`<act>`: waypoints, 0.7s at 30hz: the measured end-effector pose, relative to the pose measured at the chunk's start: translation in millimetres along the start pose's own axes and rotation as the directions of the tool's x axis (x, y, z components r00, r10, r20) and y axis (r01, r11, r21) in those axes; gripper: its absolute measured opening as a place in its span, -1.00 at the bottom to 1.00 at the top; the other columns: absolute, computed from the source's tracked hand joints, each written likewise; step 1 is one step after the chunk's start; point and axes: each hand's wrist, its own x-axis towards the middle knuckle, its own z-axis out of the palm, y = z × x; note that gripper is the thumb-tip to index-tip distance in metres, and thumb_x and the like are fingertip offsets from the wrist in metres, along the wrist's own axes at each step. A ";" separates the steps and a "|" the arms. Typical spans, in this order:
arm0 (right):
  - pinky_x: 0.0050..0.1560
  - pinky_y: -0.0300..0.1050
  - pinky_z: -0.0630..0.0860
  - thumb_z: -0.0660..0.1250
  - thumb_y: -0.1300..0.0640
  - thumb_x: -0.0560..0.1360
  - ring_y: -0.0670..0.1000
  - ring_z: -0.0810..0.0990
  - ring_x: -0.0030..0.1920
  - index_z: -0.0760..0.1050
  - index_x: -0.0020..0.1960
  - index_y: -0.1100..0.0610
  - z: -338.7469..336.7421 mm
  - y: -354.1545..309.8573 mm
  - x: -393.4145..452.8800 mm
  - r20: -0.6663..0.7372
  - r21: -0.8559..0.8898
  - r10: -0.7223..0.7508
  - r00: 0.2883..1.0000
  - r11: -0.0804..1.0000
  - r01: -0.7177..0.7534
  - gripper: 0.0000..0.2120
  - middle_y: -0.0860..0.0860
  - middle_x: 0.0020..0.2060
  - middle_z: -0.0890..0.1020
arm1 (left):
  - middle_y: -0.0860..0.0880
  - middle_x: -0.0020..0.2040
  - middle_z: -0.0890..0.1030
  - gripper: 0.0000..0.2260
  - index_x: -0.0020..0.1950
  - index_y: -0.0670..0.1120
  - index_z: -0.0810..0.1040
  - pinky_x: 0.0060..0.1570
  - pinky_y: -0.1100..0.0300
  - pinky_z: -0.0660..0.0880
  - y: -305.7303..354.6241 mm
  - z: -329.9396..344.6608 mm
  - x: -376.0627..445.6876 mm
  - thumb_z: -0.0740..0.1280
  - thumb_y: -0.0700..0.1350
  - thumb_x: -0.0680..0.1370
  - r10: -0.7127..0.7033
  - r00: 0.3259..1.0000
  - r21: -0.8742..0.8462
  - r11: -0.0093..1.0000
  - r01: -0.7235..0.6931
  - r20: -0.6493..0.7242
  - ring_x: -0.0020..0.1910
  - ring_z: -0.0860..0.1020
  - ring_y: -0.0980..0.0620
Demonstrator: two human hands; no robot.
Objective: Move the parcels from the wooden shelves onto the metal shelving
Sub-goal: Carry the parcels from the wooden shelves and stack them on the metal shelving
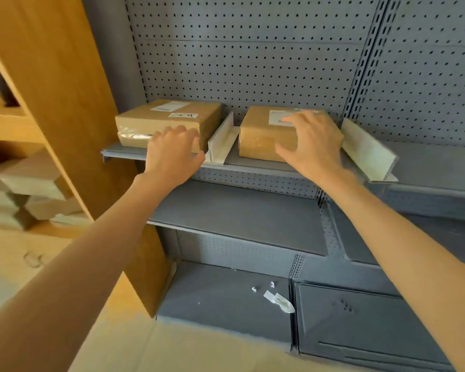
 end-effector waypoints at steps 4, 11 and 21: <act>0.23 0.03 0.30 0.36 0.00 0.49 0.17 0.41 0.25 0.42 0.33 0.15 17.7 -40.7 -33.8 0.121 0.032 -0.075 0.990 0.997 0.071 -0.54 0.12 0.21 0.50 | -0.14 0.21 0.56 -0.65 0.28 -0.09 0.51 0.12 -0.04 0.42 -28.5 -13.6 -62.0 0.30 0.03 0.55 -0.077 0.991 0.023 0.997 0.075 0.111 0.19 0.49 -0.16; 0.20 0.07 0.35 0.38 -0.02 0.49 0.16 0.45 0.23 0.44 0.33 0.14 36.4 -158.0 -53.3 0.178 0.164 -0.229 0.957 0.966 0.201 -0.53 0.11 0.21 0.52 | -0.09 0.20 0.56 -0.66 0.28 -0.04 0.50 0.13 -0.04 0.43 -112.4 -68.6 -142.2 0.28 0.04 0.54 -0.321 0.939 0.172 0.939 0.298 0.126 0.18 0.50 -0.11; 0.20 0.05 0.37 0.36 -0.08 0.50 0.14 0.43 0.25 0.42 0.34 0.10 81.2 -390.5 -60.5 0.177 0.333 -0.456 0.872 0.861 0.383 -0.52 0.10 0.26 0.49 | -0.04 0.21 0.57 -0.67 0.25 -0.03 0.52 0.12 -0.04 0.48 -289.2 -166.6 -261.3 0.34 0.05 0.52 -0.595 0.802 0.260 0.784 0.563 0.056 0.20 0.52 -0.07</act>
